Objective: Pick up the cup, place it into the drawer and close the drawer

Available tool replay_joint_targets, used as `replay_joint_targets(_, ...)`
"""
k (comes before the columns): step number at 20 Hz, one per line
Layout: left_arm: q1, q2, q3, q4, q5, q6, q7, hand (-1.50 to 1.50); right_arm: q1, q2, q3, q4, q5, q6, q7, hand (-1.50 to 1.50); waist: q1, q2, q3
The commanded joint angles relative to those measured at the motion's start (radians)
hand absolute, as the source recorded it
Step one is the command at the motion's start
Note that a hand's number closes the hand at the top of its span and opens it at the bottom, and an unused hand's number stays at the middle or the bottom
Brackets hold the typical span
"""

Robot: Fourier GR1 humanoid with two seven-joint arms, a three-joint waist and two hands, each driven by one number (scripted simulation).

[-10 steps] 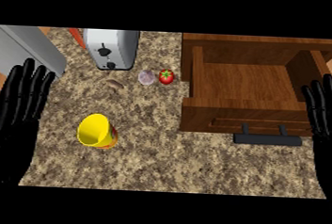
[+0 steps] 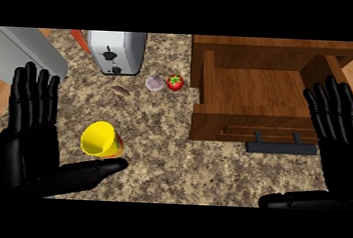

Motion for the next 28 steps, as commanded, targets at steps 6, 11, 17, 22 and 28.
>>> replay_joint_targets(6,-0.065,-0.018,-0.096,0.047,0.001,0.195,0.048,-1.50,-0.092,0.017,0.002,0.039,-0.012,-0.011,0.073,-1.50,0.004,-0.002,-0.001)
replay_joint_targets(11,-0.074,-0.018,-0.179,0.116,-0.024,0.291,0.004,-1.50,-0.039,0.011,-0.007,-0.003,-0.038,0.026,0.062,-1.50,0.001,-0.002,-0.001)
replay_joint_targets(17,-0.084,-0.018,-0.132,0.196,0.047,0.275,-0.064,-1.50,-0.010,0.026,0.016,0.012,-0.028,0.045,0.027,-1.50,0.000,-0.001,-0.002)
replay_joint_targets(22,-0.058,-0.018,-0.095,0.147,0.019,0.241,-0.006,-1.50,-0.093,0.016,-0.045,0.119,-0.038,0.044,-0.014,-1.50,0.003,-0.001,-0.001)
replay_joint_targets(28,0.012,-0.018,-0.107,0.171,0.029,0.274,-0.036,-1.50,-0.038,0.002,-0.055,-0.055,-0.088,0.041,0.100,-1.50,0.000,-0.002,-0.002)
